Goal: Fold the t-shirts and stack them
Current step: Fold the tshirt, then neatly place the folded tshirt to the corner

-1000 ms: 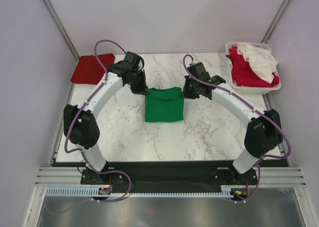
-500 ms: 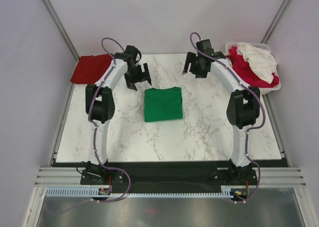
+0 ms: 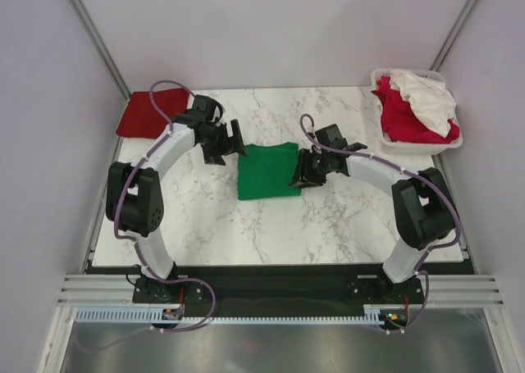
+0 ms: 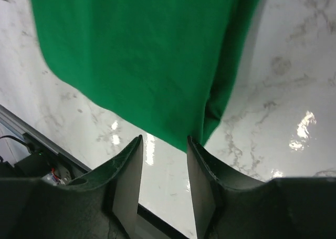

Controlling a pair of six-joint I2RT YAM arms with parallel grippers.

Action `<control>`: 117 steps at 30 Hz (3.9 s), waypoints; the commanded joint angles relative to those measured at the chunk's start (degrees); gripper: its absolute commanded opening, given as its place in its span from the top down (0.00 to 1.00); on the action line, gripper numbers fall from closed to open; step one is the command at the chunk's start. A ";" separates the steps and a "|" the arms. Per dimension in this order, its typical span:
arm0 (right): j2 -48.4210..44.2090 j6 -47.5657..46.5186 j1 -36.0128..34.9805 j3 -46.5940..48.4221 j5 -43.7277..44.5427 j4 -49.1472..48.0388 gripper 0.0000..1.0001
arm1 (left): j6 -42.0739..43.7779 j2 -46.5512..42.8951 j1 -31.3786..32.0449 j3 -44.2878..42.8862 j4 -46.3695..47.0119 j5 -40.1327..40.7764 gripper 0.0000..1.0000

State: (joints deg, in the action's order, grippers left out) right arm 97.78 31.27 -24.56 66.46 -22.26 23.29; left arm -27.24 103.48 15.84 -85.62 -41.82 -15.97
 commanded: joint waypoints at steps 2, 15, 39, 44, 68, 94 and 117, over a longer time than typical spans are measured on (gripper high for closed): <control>1.54 -0.94 0.65 -5.80 -2.18 -6.24 0.55 | 0.79 2.42 -0.02 3.62 9.82 -5.30 0.08; -7.33 -4.11 0.04 -3.62 4.24 2.89 0.55 | 0.09 -13.29 1.74 12.84 11.41 1.73 0.18; 10.77 -5.24 2.67 -6.86 -5.78 -8.08 1.00 | -7.04 0.06 14.49 24.53 21.08 2.25 0.43; 9.10 -5.34 3.99 -8.97 -7.80 -9.14 1.00 | -5.63 -1.09 14.22 28.32 21.17 3.49 0.43; -23.07 4.06 -0.57 -32.25 6.54 -16.66 0.17 | 2.55 -2.96 -1.59 5.04 13.87 2.61 0.02; -20.26 3.80 -2.60 -42.11 0.82 -35.77 0.09 | -5.01 20.61 4.03 3.54 26.97 -8.55 0.65; -22.54 3.98 -2.60 -43.87 0.82 -37.44 0.09 | 7.11 21.93 -5.28 -22.20 8.00 -13.21 0.98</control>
State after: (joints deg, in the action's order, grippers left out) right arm 75.46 35.42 -26.89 23.00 -21.28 -13.41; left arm -26.37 124.09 13.34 -101.43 -27.53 -27.22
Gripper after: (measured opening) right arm 0.909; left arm 0.068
